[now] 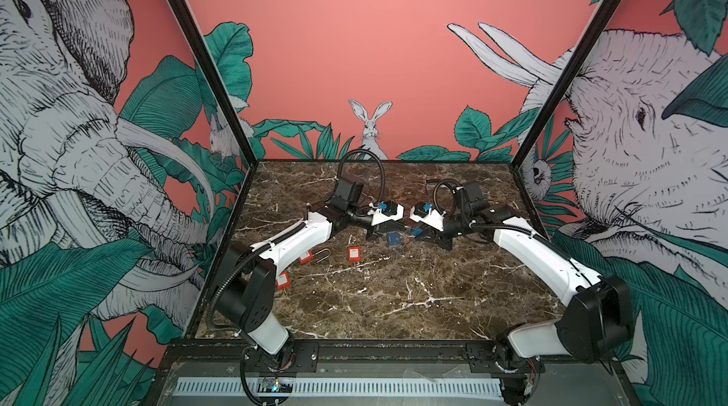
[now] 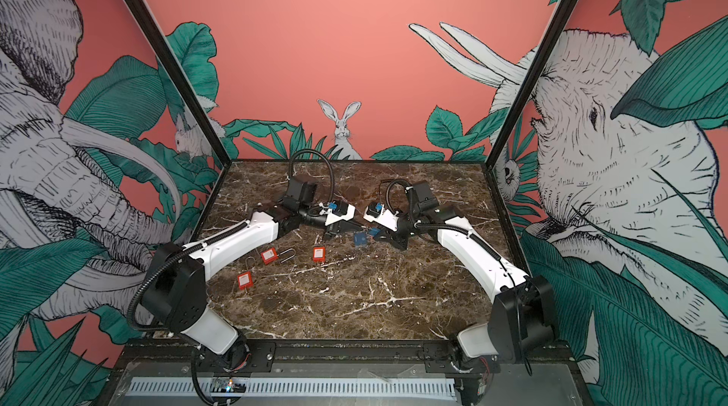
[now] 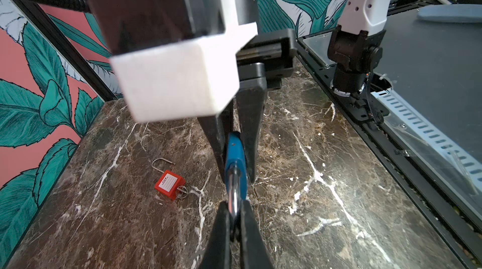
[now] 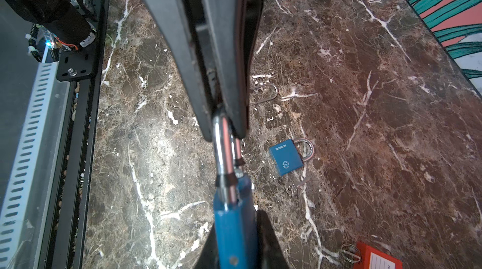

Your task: Lock with the key

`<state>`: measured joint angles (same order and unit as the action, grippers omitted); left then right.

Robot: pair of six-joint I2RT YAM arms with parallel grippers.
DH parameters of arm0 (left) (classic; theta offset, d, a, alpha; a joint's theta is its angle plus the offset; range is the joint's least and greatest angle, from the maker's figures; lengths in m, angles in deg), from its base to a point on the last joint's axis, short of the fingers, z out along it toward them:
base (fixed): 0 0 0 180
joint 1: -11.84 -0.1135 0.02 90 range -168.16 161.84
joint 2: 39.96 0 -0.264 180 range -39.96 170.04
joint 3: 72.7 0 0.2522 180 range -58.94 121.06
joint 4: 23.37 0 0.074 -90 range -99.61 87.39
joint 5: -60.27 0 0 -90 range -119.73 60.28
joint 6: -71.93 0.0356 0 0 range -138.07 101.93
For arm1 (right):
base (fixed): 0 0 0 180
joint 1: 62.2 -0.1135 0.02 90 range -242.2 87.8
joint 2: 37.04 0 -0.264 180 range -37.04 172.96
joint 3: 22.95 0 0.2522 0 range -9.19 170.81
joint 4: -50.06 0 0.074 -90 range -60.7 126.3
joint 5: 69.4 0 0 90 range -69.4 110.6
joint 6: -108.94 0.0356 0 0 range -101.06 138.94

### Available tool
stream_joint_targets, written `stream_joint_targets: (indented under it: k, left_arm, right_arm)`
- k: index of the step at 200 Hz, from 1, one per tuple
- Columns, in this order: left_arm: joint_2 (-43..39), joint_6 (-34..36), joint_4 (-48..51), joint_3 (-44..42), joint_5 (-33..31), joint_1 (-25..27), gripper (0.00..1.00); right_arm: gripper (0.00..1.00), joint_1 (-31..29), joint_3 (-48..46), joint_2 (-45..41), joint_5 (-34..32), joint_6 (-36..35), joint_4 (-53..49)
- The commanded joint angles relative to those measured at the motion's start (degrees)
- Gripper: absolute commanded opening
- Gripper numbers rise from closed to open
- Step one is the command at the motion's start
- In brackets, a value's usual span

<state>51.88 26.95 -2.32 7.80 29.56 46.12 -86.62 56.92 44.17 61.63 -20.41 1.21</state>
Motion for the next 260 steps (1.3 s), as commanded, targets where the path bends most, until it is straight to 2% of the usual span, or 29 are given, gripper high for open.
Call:
stream_joint_targets:
  k: [1,24,52,116,141,172,206,226,260]
  left_arm:
    - [1.5,2.7,3.1,-1.3,6.3,4.3,0.0]
    - [1.2,2.7,0.7,-2.5,5.0,4.7,0.0]
    - [1.5,-0.5,-4.5,-3.5,5.6,5.1,0.0]
    - [3.0,0.8,-2.3,-2.6,6.9,5.5,0.0]
    - [2.9,4.3,4.3,-0.5,6.3,5.4,0.0]
    - [2.9,3.2,6.2,0.6,8.0,3.6,0.0]
    - [3.5,1.8,7.8,2.2,10.0,2.5,0.0]
    - [3.8,-0.5,6.5,2.5,9.8,2.3,0.0]
    - [2.7,-4.5,2.1,1.2,6.4,2.2,0.0]
  right_arm:
    - [0.0,-1.0,6.4,0.6,12.3,5.7,17.5]
    - [0.0,-0.9,8.6,2.5,16.0,7.7,16.3]
    - [0.0,-1.1,8.7,3.5,17.0,9.4,17.7]
    - [0.0,-1.0,8.7,3.6,18.1,11.6,19.7]
    - [0.0,-0.8,8.6,3.0,16.5,8.2,16.0]
    - [0.0,-0.4,8.7,2.1,13.1,2.1,7.6]
    - [0.0,-0.3,8.3,1.1,11.4,1.3,5.7]
    - [0.18,-0.4,7.0,0.2,10.5,2.0,7.0]
    - [0.42,-0.3,5.6,-1.5,8.6,0.8,5.4]
